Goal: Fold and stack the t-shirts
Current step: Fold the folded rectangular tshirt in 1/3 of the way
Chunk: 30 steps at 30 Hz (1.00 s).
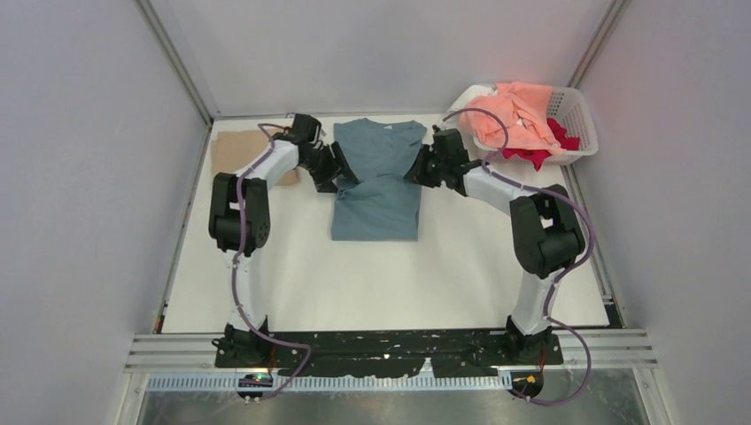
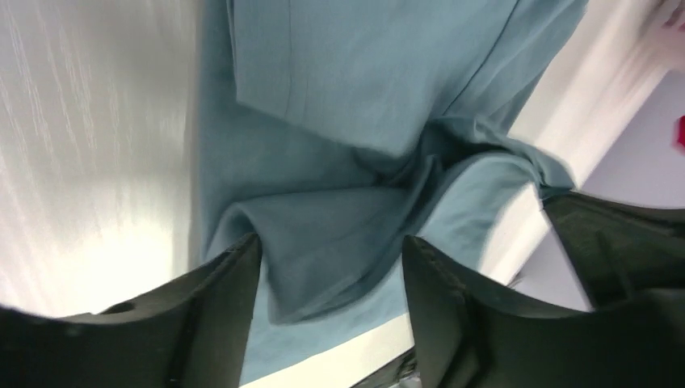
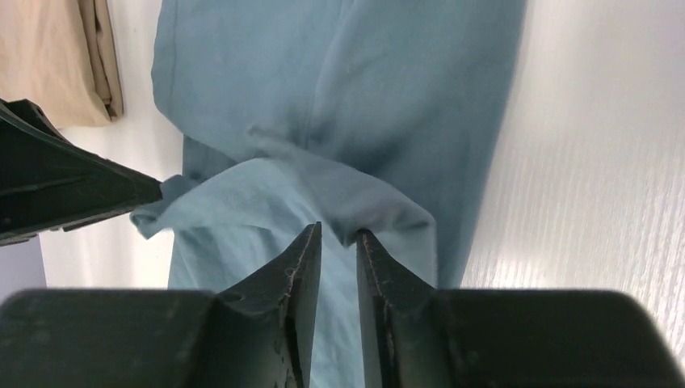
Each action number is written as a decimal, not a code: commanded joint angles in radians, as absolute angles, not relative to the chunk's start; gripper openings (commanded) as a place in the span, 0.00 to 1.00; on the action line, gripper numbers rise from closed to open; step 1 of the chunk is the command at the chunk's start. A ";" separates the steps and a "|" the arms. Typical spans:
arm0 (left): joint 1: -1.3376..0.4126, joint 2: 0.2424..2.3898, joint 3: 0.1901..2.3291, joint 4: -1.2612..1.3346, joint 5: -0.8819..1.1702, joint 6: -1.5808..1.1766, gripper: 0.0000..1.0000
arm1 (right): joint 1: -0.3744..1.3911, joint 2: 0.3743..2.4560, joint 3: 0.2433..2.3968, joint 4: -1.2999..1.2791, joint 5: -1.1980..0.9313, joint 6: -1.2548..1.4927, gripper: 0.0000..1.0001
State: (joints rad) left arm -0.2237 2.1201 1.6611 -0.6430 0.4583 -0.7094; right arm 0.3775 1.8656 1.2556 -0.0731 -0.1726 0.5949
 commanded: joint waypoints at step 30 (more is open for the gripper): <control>-0.357 1.842 1.096 -0.433 0.425 -0.630 1.00 | 0.469 1.694 0.809 0.153 -0.402 0.574 0.95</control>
